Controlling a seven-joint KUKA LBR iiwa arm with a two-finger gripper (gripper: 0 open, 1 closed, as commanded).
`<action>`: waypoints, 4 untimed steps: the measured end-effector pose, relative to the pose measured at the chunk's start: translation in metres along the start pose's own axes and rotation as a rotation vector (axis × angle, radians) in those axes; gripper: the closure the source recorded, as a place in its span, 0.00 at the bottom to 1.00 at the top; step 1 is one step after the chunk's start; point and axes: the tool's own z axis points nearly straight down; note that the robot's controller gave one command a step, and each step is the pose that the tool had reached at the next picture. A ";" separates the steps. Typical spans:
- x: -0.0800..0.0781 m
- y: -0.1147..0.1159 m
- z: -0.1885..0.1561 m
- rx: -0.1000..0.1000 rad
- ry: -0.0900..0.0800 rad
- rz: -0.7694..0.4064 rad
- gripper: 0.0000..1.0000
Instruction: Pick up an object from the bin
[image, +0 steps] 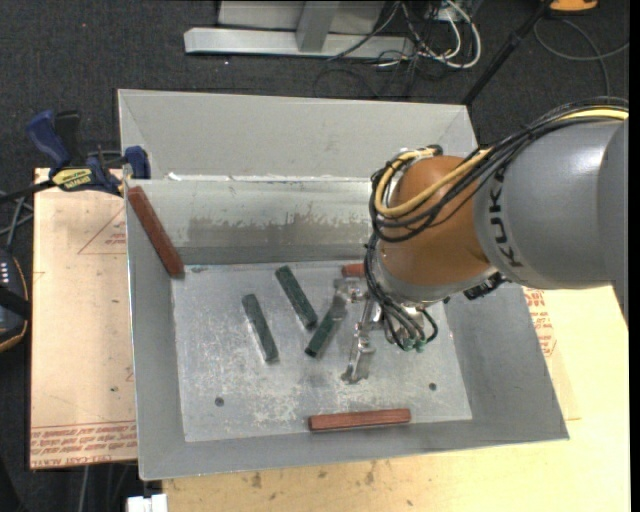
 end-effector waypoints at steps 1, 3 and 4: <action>-0.023 0.024 0.022 0.001 0.004 0.010 0.00; -0.046 -0.053 0.067 0.001 0.003 -0.192 1.00; -0.046 -0.053 0.067 0.001 0.003 -0.191 1.00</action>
Offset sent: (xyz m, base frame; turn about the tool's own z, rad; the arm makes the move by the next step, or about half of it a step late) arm 0.0451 0.0500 -0.0260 0.0996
